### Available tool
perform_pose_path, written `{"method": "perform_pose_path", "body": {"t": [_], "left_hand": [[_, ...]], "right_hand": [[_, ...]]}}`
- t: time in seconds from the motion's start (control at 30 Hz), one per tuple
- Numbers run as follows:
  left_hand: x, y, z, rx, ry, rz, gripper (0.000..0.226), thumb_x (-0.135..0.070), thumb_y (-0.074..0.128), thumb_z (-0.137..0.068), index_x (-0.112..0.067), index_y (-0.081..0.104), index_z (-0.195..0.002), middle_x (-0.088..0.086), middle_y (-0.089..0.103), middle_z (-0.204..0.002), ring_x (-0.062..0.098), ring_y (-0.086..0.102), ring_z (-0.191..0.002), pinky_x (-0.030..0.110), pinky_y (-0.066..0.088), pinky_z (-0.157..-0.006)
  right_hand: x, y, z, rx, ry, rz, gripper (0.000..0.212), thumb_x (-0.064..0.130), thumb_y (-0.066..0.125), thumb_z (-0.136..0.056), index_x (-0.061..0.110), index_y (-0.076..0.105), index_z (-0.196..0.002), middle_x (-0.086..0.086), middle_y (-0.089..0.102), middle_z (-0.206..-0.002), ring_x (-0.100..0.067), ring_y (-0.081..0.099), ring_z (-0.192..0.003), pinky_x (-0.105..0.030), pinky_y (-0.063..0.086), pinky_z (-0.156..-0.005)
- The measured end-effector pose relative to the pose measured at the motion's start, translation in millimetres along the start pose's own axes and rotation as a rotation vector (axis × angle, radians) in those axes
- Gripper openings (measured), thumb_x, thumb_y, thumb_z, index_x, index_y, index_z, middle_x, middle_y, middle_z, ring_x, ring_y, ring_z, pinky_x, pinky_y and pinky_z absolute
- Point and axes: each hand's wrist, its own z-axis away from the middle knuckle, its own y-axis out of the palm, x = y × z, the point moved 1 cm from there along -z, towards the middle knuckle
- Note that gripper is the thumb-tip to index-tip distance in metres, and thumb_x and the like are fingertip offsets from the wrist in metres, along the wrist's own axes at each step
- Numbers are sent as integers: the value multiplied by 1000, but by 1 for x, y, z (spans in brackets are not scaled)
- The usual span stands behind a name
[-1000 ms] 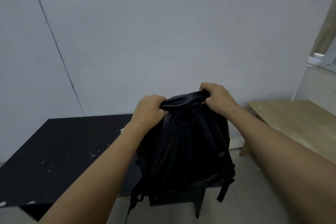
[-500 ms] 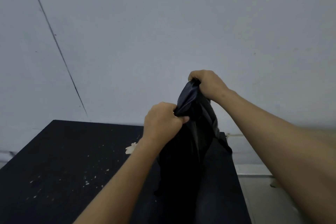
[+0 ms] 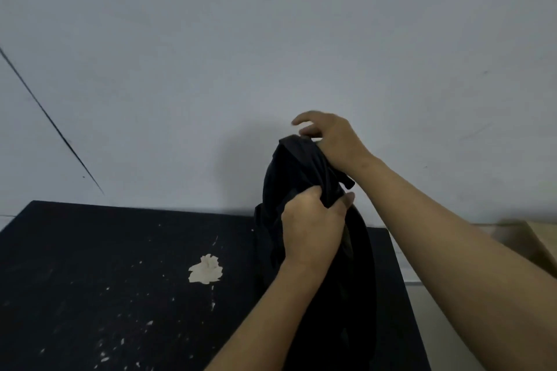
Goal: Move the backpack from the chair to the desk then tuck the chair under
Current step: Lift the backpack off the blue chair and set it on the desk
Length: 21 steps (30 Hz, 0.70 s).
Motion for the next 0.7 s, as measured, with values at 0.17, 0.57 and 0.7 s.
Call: {"method": "perform_pose_path", "body": {"t": [0.17, 0.57, 0.7], "left_hand": [[9, 0, -27, 227, 18, -38, 53, -66, 68, -74, -15, 61, -86, -5, 66, -75, 8, 64, -65, 28, 56, -58], [-6, -39, -126, 209, 222, -408, 68, -23, 71, -76, -46, 41, -133, -15, 74, -80, 5, 67, -89, 57, 33, -111], [-1, -16, -149, 423, 263, -996, 86, -46, 74, -74, -51, 25, -145, 6, 59, -124, 33, 40, -135, 77, -3, -105]], "right_hand": [[-24, -12, 52, -193, 148, -198, 31, 13, 50, -94, 22, 70, -115, 7, 72, -113, -7, 66, -104, -32, 54, -94], [-35, -18, 114, 76, 239, 29, 83, 35, 68, -84, 36, 20, -152, -6, 50, -132, -22, 56, -110, -32, 48, -93], [-44, -23, 110, 23, 158, 41, 63, 20, 57, -94, 28, 32, -151, -8, 60, -128, -25, 59, -113, -39, 49, -99]]}}
